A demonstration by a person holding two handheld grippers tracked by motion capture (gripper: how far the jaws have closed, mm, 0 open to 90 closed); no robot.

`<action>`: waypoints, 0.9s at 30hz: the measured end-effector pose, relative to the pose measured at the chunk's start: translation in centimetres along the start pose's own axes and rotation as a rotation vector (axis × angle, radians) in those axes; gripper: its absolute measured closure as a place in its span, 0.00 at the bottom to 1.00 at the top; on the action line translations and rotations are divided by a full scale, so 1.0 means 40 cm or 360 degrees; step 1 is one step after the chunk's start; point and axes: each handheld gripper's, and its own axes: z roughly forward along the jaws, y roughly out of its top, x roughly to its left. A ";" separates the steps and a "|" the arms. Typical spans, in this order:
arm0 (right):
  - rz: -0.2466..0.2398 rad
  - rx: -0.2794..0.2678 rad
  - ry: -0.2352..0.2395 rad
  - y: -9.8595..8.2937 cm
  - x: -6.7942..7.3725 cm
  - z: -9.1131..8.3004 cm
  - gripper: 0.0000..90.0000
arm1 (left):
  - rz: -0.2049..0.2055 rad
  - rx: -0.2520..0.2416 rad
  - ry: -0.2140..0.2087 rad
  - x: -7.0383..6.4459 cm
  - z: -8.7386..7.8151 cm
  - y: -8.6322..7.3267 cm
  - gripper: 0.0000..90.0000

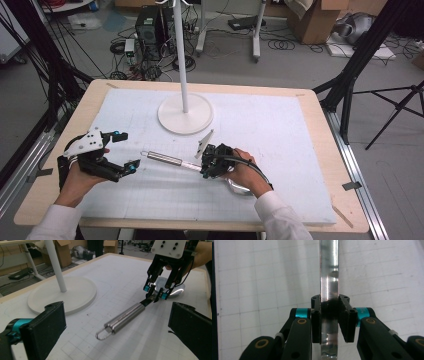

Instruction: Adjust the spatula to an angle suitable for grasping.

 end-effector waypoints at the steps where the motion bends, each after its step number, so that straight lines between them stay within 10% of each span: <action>1: 0.0025 -0.0012 -0.0006 -0.002 0.000 -0.006 0.83 | 0.0003 0.0001 -0.0001 0.000 0.000 0.000 0.02; 27: 0.0146 -0.0367 -0.0114 -0.032 -0.015 -0.097 0.83 | 0.0015 0.0032 0.0005 -0.008 0.011 0.007 0.02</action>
